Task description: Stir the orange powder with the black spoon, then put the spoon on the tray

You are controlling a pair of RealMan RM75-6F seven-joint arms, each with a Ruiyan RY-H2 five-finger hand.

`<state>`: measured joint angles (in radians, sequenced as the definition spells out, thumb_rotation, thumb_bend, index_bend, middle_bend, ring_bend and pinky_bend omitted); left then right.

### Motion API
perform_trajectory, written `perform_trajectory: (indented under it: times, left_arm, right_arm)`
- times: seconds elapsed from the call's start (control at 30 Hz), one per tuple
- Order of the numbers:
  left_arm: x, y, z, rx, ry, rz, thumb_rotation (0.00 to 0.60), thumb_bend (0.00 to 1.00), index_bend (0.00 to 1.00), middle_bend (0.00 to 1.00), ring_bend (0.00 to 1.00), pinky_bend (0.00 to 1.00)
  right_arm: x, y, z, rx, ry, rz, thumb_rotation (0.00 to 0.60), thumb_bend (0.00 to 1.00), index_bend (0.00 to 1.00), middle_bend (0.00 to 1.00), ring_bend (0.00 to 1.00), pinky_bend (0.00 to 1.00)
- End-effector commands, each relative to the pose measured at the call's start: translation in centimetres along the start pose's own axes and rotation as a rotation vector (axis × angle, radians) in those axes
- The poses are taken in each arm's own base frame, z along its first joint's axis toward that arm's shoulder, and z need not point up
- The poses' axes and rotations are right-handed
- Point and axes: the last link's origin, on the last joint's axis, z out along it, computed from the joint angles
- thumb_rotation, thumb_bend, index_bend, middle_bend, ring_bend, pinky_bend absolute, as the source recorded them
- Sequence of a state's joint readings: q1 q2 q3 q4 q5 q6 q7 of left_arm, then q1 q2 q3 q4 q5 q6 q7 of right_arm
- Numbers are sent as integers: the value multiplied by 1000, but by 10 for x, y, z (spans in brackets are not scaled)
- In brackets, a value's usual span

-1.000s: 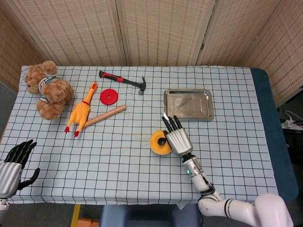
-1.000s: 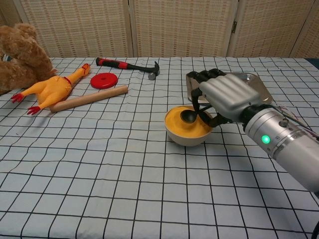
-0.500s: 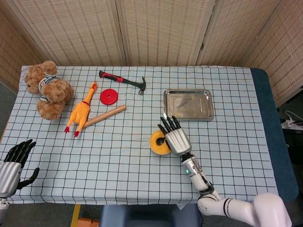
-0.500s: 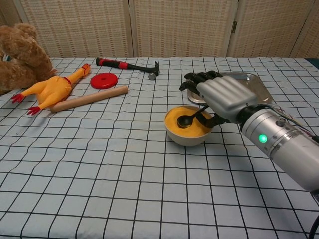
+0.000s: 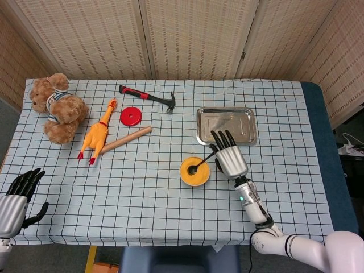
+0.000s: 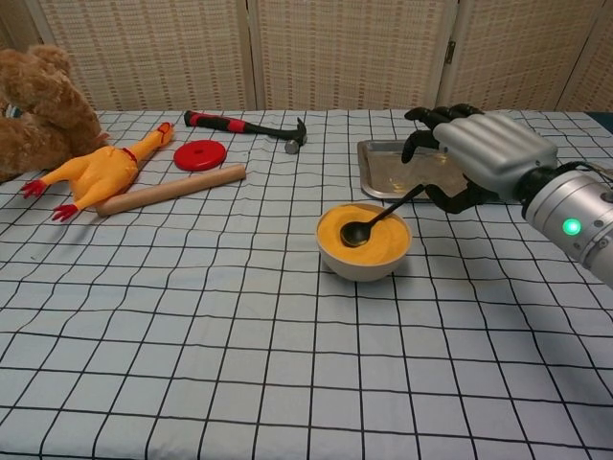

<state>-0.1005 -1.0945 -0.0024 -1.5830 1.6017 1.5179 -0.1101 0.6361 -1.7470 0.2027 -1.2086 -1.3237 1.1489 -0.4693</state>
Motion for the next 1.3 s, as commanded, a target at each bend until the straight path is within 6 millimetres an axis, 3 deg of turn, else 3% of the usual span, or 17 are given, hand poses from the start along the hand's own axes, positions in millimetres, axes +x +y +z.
perform_trajectory:
  times: [0.03, 0.3, 0.57, 1.3]
  left_arm:
    - [-1, 0, 1, 2, -5, 2, 600, 414, 37, 0, 0, 89]
    - [-3, -1, 2, 8, -12, 5, 600, 414, 42, 0, 0, 89]
    - [-2, -2, 4, 13, -12, 6, 600, 414, 42, 0, 0, 90]
    - [-2, -2, 5, 2, -4, 3, 600, 414, 42, 0, 0, 89]
  right_arm:
    - [-3, 8, 2, -8, 4, -9, 600, 412, 319, 13, 0, 0]
    - [-12, 12, 11, -14, -12, -12, 600, 388, 408, 13, 0, 0]
    - [-18, 4, 24, -14, -33, 26, 600, 384, 426, 13, 0, 0]
    - [-20, 2, 26, -19, -46, 46, 600, 384, 496, 13, 0, 0]
